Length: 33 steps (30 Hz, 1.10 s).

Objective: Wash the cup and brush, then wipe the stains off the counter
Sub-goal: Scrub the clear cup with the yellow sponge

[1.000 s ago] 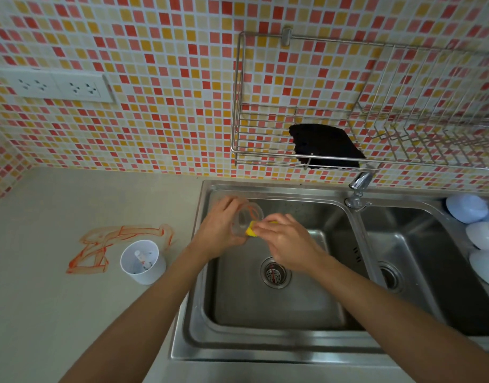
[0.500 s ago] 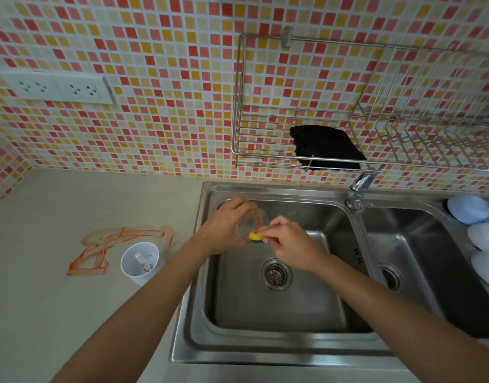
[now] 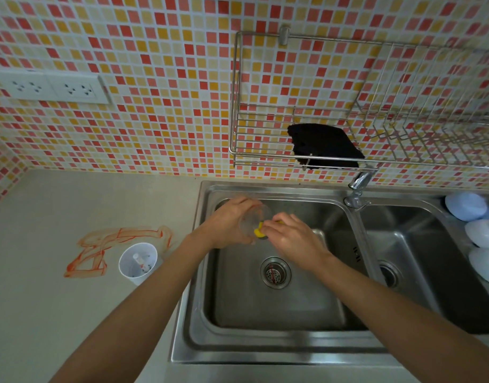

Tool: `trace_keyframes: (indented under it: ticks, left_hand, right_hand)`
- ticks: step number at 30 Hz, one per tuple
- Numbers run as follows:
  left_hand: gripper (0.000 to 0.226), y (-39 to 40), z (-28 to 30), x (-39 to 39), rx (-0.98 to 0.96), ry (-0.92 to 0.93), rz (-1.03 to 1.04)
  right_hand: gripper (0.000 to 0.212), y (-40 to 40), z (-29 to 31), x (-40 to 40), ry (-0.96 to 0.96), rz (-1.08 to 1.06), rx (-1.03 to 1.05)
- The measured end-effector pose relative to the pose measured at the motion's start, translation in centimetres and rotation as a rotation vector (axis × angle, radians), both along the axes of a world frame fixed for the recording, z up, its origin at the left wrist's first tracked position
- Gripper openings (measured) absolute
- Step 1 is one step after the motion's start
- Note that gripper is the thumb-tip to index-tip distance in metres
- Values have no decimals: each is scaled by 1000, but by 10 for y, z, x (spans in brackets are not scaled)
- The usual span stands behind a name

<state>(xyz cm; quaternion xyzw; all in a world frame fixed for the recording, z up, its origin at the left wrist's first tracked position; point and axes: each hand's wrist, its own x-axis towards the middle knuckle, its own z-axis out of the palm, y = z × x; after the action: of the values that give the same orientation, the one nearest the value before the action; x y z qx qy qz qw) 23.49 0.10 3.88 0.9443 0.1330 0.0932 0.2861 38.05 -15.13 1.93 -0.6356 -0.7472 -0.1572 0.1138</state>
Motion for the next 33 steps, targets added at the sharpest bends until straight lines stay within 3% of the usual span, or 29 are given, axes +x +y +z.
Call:
trace_keyframes:
  ticks: [7, 10, 13, 19, 22, 26, 31, 33]
  left_hand:
    - [95, -8, 0, -4, -42, -61, 106]
    - [103, -14, -12, -4, 218, -110, 243]
    - [91, -15, -13, -2, 359, -148, 391]
    - [79, 0, -10, -12, 385, -140, 259]
    - [75, 0, -12, -13, 410, -70, 180]
    - [78, -5, -5, -6, 454, -34, 159]
    - [73, -10, 3, 4, 473, -3, 121]
    - [71, -10, 0, 3, 426, 9, 135]
  right_hand:
    - [13, 0, -5, -7, -3, -107, 200]
    - [13, 6, -3, -15, 48, -148, 205]
    - [16, 10, 0, -21, 100, -136, 208]
    - [41, 7, -6, -23, 139, -18, 80]
    - [35, 7, -5, -20, 0, 17, 45]
    - [31, 10, 9, -11, -107, -118, 81]
    - [33, 17, -3, -31, 310, -253, -60]
    - [36, 16, 0, -25, 323, -217, -121]
